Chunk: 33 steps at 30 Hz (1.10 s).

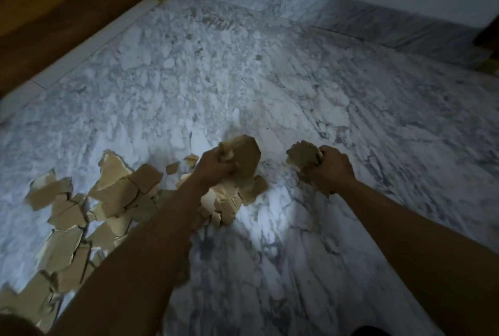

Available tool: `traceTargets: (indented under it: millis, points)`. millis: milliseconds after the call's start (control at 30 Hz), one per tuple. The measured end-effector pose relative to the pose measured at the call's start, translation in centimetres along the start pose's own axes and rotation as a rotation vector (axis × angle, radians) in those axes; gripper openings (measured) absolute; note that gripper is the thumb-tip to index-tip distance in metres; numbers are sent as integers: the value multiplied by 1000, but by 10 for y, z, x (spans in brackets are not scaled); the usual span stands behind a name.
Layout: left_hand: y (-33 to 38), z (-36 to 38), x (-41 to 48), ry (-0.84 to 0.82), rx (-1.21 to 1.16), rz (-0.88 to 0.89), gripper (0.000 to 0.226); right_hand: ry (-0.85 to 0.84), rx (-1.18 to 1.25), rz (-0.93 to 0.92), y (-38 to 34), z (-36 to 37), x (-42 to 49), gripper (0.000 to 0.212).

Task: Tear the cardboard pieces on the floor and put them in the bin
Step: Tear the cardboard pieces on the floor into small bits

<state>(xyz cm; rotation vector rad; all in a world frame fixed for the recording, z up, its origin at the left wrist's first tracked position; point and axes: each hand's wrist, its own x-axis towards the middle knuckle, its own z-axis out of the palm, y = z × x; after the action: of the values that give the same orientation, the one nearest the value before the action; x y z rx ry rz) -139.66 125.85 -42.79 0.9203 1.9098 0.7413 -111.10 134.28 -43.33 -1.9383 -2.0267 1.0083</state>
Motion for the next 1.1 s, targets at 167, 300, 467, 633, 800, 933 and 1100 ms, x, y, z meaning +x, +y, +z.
traceTargets:
  millis: [167, 300, 467, 633, 800, 933, 1100]
  points:
    - [10, -51, 8, 130, -2, -43, 35, -450, -79, -135, -36, 0, -2, 33]
    - [15, -74, 4, 25, 78, -63, 24, -590, -349, -307, -68, 41, -8, 30]
    - [-4, -83, 1, -339, 413, -111, 41, -542, -721, -583, -75, 99, 7, 69]
    - [-60, -82, 25, -304, 494, -104, 108, -450, -533, -523, -61, 110, -4, 49]
    - [-25, -64, -2, -237, 363, -54, 47, -601, -240, -269, -55, 92, -4, 70]
    - [5, -56, -7, -217, 237, -37, 47, -612, 5, -168, -54, 47, -7, 76]
    - [68, -27, -18, -238, 106, 30, 56, -549, 477, 55, -51, -39, -15, 48]
